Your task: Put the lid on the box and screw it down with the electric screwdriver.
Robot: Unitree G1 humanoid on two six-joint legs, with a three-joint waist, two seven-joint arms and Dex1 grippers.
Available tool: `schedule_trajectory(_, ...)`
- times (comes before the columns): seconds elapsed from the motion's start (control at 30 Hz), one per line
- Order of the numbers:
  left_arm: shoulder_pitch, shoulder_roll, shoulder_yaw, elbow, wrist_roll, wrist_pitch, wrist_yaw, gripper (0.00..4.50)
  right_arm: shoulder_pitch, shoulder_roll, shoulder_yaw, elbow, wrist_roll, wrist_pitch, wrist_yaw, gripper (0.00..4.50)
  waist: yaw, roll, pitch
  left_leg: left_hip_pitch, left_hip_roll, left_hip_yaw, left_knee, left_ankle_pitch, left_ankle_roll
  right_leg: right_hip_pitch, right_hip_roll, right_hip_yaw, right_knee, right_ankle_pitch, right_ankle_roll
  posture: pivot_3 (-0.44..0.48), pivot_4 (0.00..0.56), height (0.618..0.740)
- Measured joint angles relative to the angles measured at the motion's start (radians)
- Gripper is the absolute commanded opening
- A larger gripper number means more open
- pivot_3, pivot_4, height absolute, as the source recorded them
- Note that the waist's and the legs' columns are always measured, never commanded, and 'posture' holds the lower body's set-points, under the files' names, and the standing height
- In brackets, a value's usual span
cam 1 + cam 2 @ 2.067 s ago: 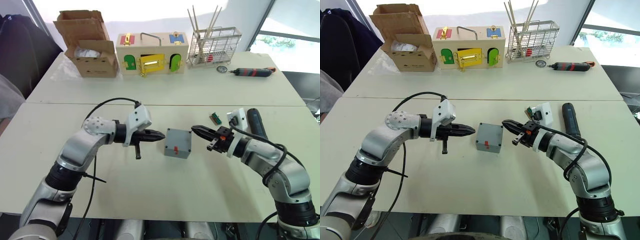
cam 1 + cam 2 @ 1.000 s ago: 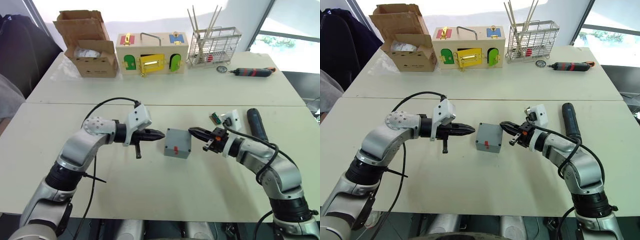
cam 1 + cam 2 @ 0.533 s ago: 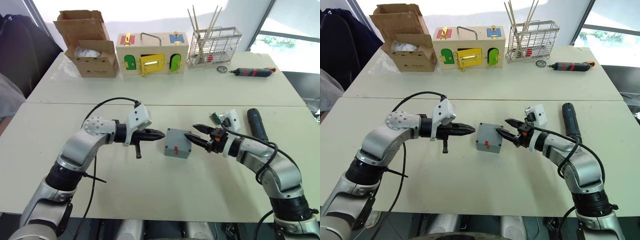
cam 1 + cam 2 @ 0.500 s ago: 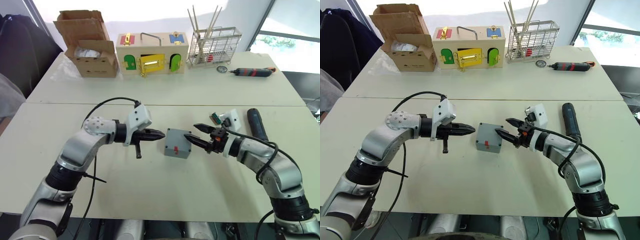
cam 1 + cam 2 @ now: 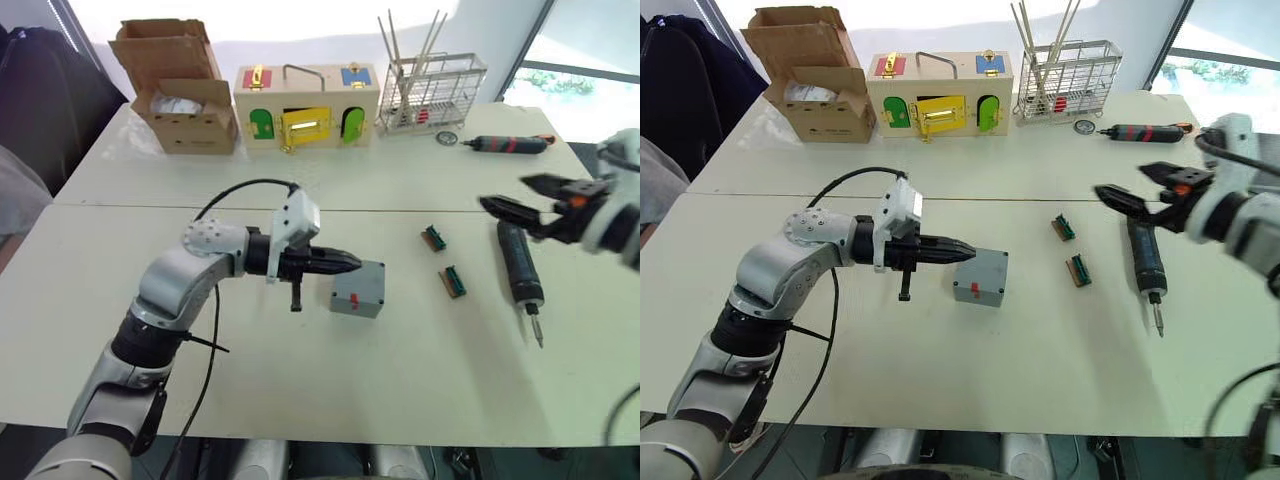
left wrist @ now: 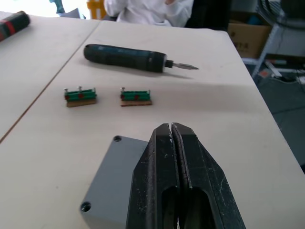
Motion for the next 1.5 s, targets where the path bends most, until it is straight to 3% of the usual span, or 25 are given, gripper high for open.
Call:
schedule_trajectory(0.23,-0.022,-0.012,-0.068,-0.006,0.071,-0.07,-0.007,0.0,-0.143,-0.151,0.254,0.257,-0.058,0.216,0.153,4.46,-0.002,0.006,0.001,-0.002,0.001,0.001,0.0,0.0,0.001,-0.003,0.0,0.001,0.0,0.0,0.0,0.0,0.15,0.731)
schedule_trajectory(0.33,-0.01,-0.027,-0.089,-0.023,0.08,-0.071,0.006,0.0,-0.281,-0.195,0.453,0.373,-0.111,0.291,0.279,4.46,-0.004,0.006,0.002,-0.006,0.0,0.001,0.002,0.0,0.001,-0.006,0.0,0.001,0.0,0.0,0.0,0.0,0.15,0.731)
schedule_trajectory(0.43,0.016,-0.042,-0.088,-0.037,0.081,-0.065,0.033,0.0,-0.434,-0.16,0.666,0.511,-0.21,0.306,0.393,4.46,-0.007,0.006,0.002,-0.007,0.0,0.001,0.002,0.0,0.0,-0.008,0.0,0.001,0.001,0.0,0.0,0.0,0.15,0.731)
schedule_trajectory(0.6,0.039,-0.072,-0.089,-0.073,0.082,-0.044,0.088,0.0,-0.587,-0.028,0.827,0.733,-0.341,0.279,0.488,4.46,0.001,0.006,0.002,-0.01,0.0,0.0,0.002,0.003,-0.006,-0.012,0.0,0.001,0.002,0.0,0.0,0.0,0.15,0.731)
schedule_trajectory(0.9,0.061,-0.071,-0.087,-0.108,0.079,-0.004,0.15,0.0,-0.641,0.1,0.913,0.972,-0.523,0.176,0.549,4.46,0.0,0.006,0.002,-0.011,-0.001,0.0,0.003,0.004,-0.008,-0.012,-0.001,0.001,0.004,0.0,0.0,0.0,0.15,0.731)
schedule_trajectory(1.2,0.078,-0.066,-0.086,-0.118,0.079,0.006,0.173,0.0,-0.66,0.144,0.92,1.037,-0.653,0.12,0.606,1.89,-0.001,0.006,0.002,-0.01,-0.001,0.0,0.003,0.005,-0.008,-0.012,-0.001,0.0,0.006,0.0,0.0,0.0,0.15,0.731)
schedule_trajectory(1.37,0.076,-0.072,-0.086,-0.113,0.08,0.005,0.176,0.0,-0.626,0.131,0.894,1.004,-0.675,0.124,0.631,1.88,0.003,0.005,0.001,-0.01,-0.001,-0.002,0.003,0.005,-0.009,-0.012,-0.001,-0.001,0.007,0.0,0.0,0.0,0.15,0.731)
schedule_trajectory(1.5,0.048,-0.065,-0.084,-0.066,0.08,-0.002,0.158,0.0,-0.614,0.152,0.759,1.019,-0.652,0.157,0.558,1.88,0.0,0.005,0.001,-0.01,-0.001,-0.001,0.004,0.006,-0.01,-0.013,-0.001,0.0,0.008,0.0,0.0,0.0,0.15,0.731)
